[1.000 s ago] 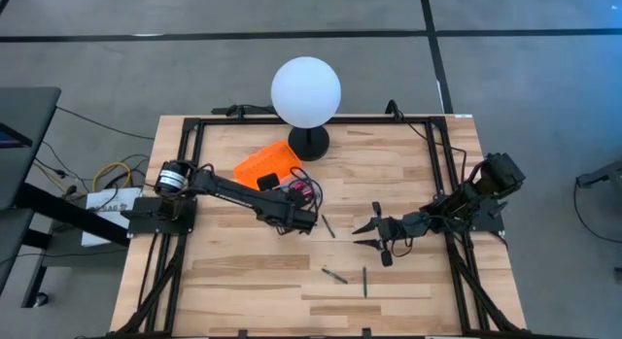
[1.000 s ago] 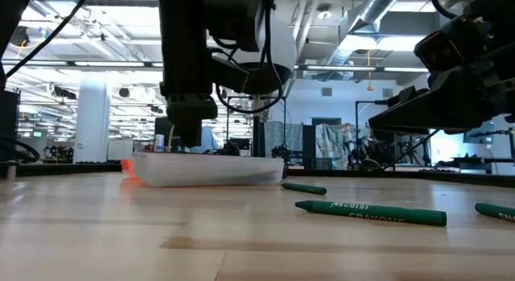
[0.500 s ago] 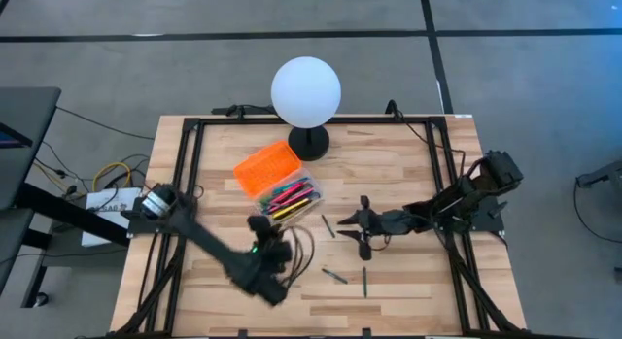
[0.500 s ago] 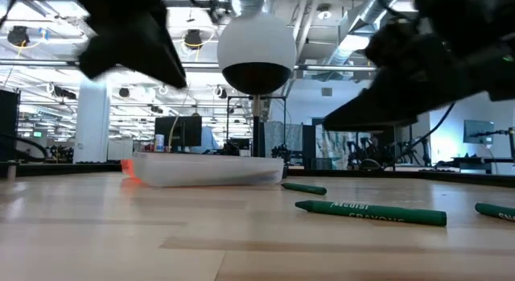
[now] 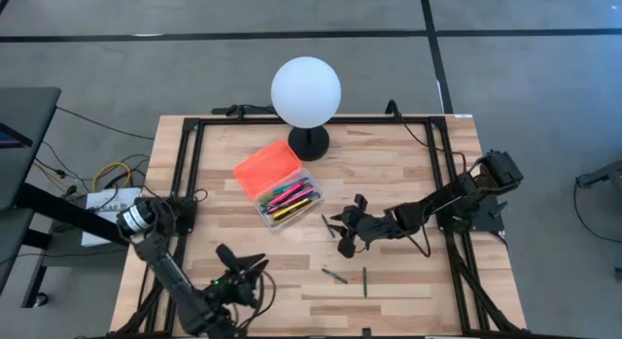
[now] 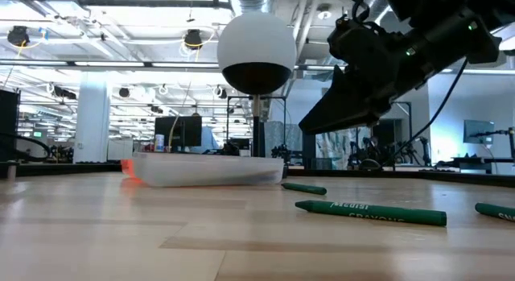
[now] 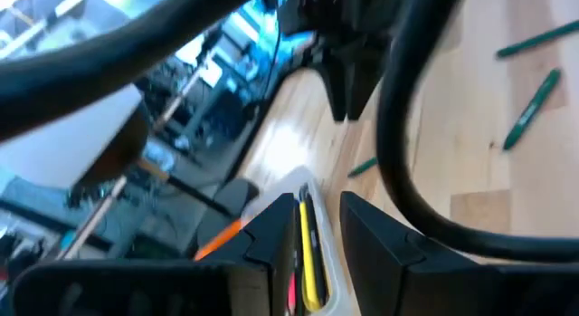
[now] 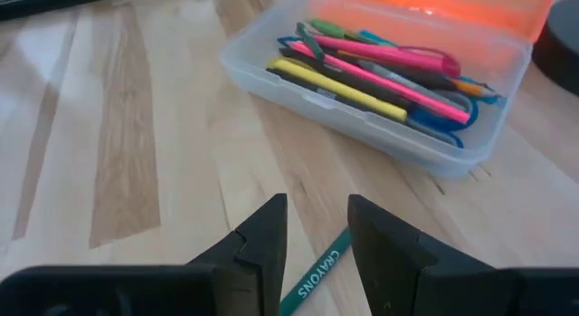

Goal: Pick & place school supplies into a supply box
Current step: Put the top left green crayon into the orange supply box

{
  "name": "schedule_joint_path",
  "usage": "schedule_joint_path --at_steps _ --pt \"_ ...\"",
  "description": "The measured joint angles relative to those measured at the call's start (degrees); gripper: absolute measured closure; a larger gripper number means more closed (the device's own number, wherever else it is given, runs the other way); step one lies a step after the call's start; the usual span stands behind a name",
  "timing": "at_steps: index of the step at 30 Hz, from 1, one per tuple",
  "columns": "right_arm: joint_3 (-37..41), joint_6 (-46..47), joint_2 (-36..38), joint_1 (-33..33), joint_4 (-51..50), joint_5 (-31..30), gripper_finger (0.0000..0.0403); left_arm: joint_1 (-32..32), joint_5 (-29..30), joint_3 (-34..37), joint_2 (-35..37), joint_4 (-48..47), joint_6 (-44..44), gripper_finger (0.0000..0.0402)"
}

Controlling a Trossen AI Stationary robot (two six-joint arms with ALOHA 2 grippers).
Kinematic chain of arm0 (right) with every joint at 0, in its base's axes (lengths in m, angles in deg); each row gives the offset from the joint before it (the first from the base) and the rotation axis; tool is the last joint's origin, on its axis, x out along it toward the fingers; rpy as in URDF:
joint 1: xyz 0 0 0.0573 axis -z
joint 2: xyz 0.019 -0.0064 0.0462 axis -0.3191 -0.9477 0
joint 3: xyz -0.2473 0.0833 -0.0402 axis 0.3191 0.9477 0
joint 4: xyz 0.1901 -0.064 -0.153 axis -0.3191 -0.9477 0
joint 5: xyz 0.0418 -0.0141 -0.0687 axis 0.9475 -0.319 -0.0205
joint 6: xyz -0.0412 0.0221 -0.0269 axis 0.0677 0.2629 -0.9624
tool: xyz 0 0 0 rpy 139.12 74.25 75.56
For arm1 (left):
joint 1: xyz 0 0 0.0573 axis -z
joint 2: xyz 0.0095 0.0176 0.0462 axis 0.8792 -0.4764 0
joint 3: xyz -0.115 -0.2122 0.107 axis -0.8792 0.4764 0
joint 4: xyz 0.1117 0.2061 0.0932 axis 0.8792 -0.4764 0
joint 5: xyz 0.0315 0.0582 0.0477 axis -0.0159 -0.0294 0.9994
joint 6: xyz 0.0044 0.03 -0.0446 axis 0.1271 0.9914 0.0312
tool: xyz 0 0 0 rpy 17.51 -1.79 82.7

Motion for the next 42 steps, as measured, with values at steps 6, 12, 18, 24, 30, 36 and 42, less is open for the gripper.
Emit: schedule_joint_path --at_steps 6,12,18,24,30,36,42 --pt "-0.1 2.3 0.0 0.0 -1.5 0.0 0.0290 1.9 2.3 0.5 0.0 -1.0 -0.8 0.0315" --pt "-0.1 3.3 -2.4 0.0 -1.5 0.6 0.0290 0.8 1.8 0.5 0.0 -1.0 -0.9 0.0315" --pt "-0.1 3.3 -10.1 0.6 3.0 0.2 0.0290 -0.6 0.9 0.5 0.0 0.2 -0.7 0.0315" --pt "-2.8 3.0 -13.2 1.4 3.9 0.1 0.0290 -1.5 -0.7 0.5 0.0 0.3 -0.7 0.0315" --pt "-4.7 4.7 -13.4 2.7 -2.8 0.8 0.0290 -1.7 -0.9 0.6 0.0 0.3 -0.7 0.0315" --pt "-7.8 7.5 -13.1 2.8 -13.7 0.8 0.0292 -1.7 -1.0 0.6 0.0 0.2 -0.7 0.0315" --pt "-9.5 1.8 -13.0 2.8 -19.8 3.6 0.0332 -1.8 -1.0 0.6 0.0 0.2 -0.7 0.0315"
